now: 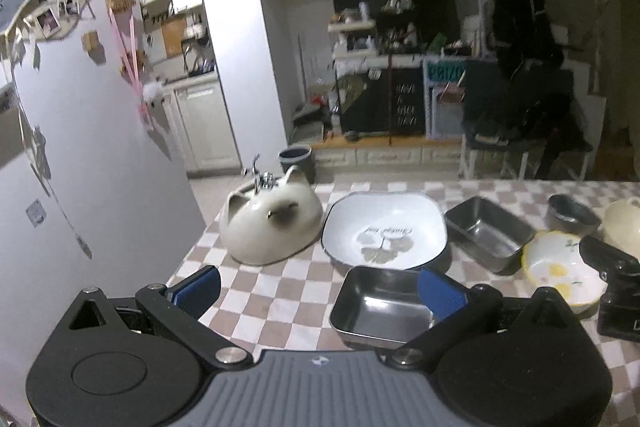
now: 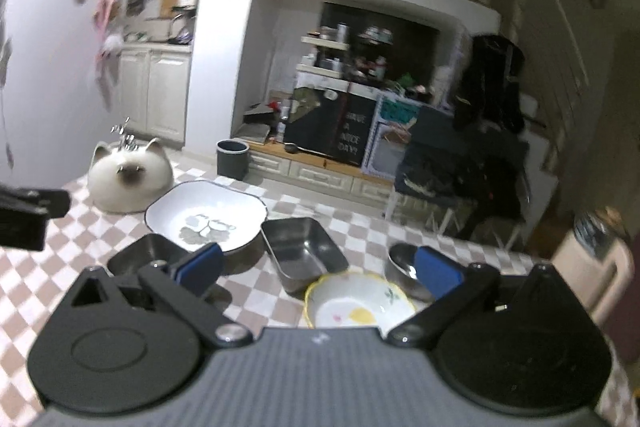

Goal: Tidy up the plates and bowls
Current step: 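Move both tools to the white ginkgo plate rim and close both on it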

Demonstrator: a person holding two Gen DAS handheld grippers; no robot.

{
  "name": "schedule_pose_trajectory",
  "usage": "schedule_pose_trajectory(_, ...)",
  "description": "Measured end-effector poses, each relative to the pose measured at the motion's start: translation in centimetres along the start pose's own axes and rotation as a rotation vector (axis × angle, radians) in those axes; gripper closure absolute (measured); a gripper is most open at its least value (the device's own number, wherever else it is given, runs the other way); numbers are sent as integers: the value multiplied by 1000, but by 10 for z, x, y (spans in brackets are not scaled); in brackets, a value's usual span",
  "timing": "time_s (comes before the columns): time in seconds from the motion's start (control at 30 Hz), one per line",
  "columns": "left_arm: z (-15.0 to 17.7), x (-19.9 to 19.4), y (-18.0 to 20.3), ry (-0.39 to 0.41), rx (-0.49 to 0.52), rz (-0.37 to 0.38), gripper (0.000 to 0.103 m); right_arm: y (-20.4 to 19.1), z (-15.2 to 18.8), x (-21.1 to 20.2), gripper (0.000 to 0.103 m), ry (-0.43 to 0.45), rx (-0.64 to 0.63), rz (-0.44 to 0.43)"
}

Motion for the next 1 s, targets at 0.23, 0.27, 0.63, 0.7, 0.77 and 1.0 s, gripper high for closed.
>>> schedule_pose_trajectory(0.23, -4, 54, 0, -34, -15, 5, 0, -13, -15, 42, 0, -21, 124, -92)
schedule_pose_trajectory(0.27, -6, 62, 1, -31, -16, 2, 0, -13, -16, 50, 0, -22, 143, -108)
schedule_pose_trajectory(0.63, -14, 153, -3, -81, -83, 53, 0, -3, 2, 137, 0, -185, 454, -205)
schedule_pose_trajectory(0.7, -15, 166, -7, -97, -123, 60, 0, -8, 9, 148, 0, -223, 514, -272)
schedule_pose_trajectory(0.77, -16, 181, -8, -118, -175, 107, 0, -10, 15, 158, 0, -264, 618, -346)
schedule_pose_trajectory(1.0, -7, 227, -8, -187, -342, 245, 13, -23, 22, 195, 32, -359, 803, -441)
Point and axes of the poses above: each gripper's, at about its wrist camera, not at the fingertips, and x roughly the way its jaws point, y to its right, z to its underside, the point moved 10 cm from there along x, roughly the way its jaws point, and after that the axes turned 2 degrees about -x, right-handed, at the moved point
